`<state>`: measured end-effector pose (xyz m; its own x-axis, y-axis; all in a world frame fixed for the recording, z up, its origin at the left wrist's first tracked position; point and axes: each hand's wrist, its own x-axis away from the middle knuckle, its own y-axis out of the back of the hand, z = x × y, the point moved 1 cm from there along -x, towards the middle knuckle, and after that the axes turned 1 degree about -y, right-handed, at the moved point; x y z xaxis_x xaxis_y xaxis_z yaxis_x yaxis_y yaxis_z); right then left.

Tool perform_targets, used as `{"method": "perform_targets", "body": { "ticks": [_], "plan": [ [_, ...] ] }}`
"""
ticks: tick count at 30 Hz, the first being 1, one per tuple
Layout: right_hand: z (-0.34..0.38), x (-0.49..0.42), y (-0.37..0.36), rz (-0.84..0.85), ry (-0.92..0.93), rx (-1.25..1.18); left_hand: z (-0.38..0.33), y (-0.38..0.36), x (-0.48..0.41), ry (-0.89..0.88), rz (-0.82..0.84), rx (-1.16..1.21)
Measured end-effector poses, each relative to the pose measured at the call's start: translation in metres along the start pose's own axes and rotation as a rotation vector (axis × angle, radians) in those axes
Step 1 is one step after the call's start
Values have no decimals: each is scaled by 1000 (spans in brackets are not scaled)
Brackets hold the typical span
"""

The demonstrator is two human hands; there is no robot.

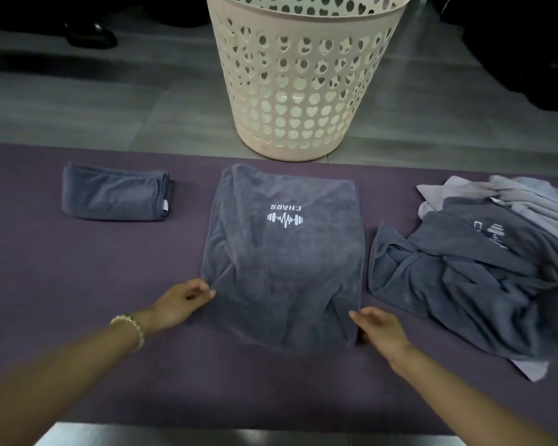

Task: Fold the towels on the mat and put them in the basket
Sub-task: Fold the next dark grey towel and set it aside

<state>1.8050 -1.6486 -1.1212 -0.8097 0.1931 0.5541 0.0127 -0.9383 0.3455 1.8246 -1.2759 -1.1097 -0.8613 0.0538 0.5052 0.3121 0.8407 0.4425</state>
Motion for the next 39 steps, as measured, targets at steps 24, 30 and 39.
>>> {"method": "perform_targets", "body": {
  "ticks": [24, 30, 39],
  "plan": [
    [-18, -1, 28, -118, 142, 60, -4, 28, 9, 257, 126, 135],
    [-29, 8, 36, -52, 116, 42, 36, 42, 23, 337, 186, 46],
    [-35, 13, 40, 82, -2, 136, 32, 39, 32, 310, 254, 32]
  ]
}}
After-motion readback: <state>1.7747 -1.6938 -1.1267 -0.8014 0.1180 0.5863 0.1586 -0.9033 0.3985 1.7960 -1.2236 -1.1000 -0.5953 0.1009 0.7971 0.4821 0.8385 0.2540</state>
